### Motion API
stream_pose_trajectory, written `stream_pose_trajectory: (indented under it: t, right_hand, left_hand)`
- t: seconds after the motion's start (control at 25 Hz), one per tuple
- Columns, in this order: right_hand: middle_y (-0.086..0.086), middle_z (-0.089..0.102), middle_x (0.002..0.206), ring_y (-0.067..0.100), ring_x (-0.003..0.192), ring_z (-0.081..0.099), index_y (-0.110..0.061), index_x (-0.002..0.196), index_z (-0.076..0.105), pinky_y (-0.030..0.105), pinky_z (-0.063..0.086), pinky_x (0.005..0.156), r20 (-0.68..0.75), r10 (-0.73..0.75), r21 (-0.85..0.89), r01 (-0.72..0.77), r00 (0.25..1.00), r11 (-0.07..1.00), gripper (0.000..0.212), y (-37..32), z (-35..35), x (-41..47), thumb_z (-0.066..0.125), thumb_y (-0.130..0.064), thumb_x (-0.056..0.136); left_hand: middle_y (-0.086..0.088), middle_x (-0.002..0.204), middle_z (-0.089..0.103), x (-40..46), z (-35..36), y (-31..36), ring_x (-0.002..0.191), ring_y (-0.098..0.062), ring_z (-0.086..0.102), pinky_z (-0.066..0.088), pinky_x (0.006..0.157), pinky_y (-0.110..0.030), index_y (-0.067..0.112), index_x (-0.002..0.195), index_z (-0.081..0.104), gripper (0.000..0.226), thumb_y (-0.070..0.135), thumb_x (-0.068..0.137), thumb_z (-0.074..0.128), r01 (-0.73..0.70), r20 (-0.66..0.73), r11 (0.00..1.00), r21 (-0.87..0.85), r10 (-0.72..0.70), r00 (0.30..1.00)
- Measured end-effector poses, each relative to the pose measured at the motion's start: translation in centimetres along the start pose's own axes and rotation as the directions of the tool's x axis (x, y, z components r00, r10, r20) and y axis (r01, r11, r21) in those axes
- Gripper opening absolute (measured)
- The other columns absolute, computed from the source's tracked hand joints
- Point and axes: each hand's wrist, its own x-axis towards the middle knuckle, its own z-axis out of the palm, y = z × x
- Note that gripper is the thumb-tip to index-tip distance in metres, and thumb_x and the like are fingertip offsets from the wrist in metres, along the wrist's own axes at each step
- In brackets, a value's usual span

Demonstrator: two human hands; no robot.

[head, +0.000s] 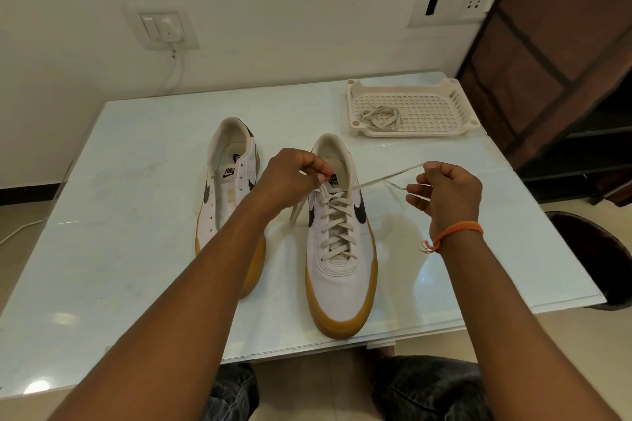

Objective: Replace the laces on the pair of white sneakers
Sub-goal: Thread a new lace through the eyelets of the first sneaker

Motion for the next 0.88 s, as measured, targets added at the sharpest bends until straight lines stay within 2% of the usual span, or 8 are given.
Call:
stream_pose_trajectory:
  t: [0.16,0.28,0.32,0.44,0.52,0.6,0.72,0.88]
  right_hand:
    - [0.011,0.068,0.088,0.021,0.062,0.068,-0.01,0.111,0.061,0.031,0.056,0.053,0.006,-0.027,-0.136,0.028,1.0,0.99,0.017,0.1,0.2,-0.2,0.059,-0.01,0.094]
    - [0.008,0.067,0.088,0.024,0.061,0.068,-0.016,0.107,0.058,0.037,0.058,0.052,0.2,-0.178,-0.289,0.232,0.963,0.929,0.028,0.9,1.3,-1.7,0.068,-0.005,0.085]
    - [0.006,0.065,0.091,0.023,0.061,0.067,-0.017,0.101,0.06,0.039,0.058,0.053,0.306,-0.264,-0.358,0.367,0.915,0.858,0.025,1.4,1.8,-2.2,0.071,-0.004,0.082]
    - [-0.002,0.06,0.096,0.014,0.063,0.06,-0.019,0.089,0.065,0.038,0.055,0.061,0.538,-0.491,-0.452,0.726,0.686,0.519,0.022,3.1,3.2,-3.0,0.072,-0.002,0.078]
    - [0.0,0.06,0.095,0.015,0.063,0.056,-0.015,0.089,0.066,0.038,0.054,0.057,0.576,-0.563,-0.474,0.803,0.593,0.361,0.018,3.6,3.6,-3.0,0.069,0.0,0.08]
    - [0.004,0.06,0.093,0.022,0.06,0.057,-0.011,0.089,0.068,0.038,0.052,0.049,0.602,-0.604,-0.498,0.837,0.523,0.228,0.014,3.8,3.7,-3.1,0.068,0.0,0.081]
    - [0.006,0.06,0.089,0.025,0.054,0.056,-0.009,0.09,0.068,0.035,0.05,0.043,0.681,-0.582,-0.484,0.87,0.445,0.098,0.016,3.9,3.6,-2.6,0.074,-0.002,0.077]
    - [0.007,0.053,0.091,0.022,0.053,0.048,-0.01,0.094,0.059,0.032,0.044,0.044,0.762,-0.461,-0.502,0.865,0.454,0.022,0.015,3.4,3.5,-2.1,0.069,-0.008,0.083]
  left_hand:
    - [0.003,0.095,0.073,-0.2,-0.2,0.4,0.093,-0.009,0.066,0.053,0.094,-0.035,0.024,0.096,0.076,0.017,0.011,0.089,0.066,-0.04,0.02,0.995,0.09,0.038,0.999]
    - [0.014,0.088,0.071,-0.2,0.0,0.6,0.087,-0.004,0.065,0.052,0.092,-0.041,0.031,0.089,0.074,0.014,0.019,0.089,0.068,-0.051,0.022,0.984,0.169,0.048,0.999]
    - [0.019,0.084,0.07,-0.2,0.1,0.6,0.086,-0.002,0.064,0.051,0.092,-0.045,0.036,0.083,0.073,0.013,0.024,0.087,0.07,-0.06,0.028,0.977,0.204,0.055,0.998]
    - [0.024,0.078,0.068,-0.4,0.3,0.7,0.085,0.0,0.064,0.049,0.091,-0.051,0.039,0.076,0.071,0.005,0.042,0.074,0.074,-0.116,0.066,0.952,0.285,0.101,0.993]
    - [0.023,0.08,0.068,-0.7,0.2,0.9,0.087,-0.003,0.063,0.047,0.092,-0.053,0.036,0.079,0.072,0.012,0.046,0.072,0.075,-0.137,0.091,0.935,0.329,0.113,0.989]
    - [0.023,0.083,0.067,-0.6,0.2,0.9,0.092,-0.007,0.064,0.046,0.094,-0.053,0.039,0.077,0.069,0.007,0.036,0.082,0.072,-0.135,0.087,0.931,0.34,0.112,0.99]
    - [0.025,0.085,0.063,-0.3,0.3,0.7,0.1,-0.012,0.063,0.045,0.097,-0.052,0.043,0.075,0.065,0.03,0.02,0.093,0.059,-0.101,0.043,0.938,0.333,0.092,0.995]
    - [0.023,0.088,0.064,-0.2,0.4,0.5,0.102,-0.013,0.063,0.044,0.098,-0.051,0.043,0.077,0.064,0.035,0.015,0.095,0.054,-0.079,0.02,0.953,0.292,0.076,0.997]
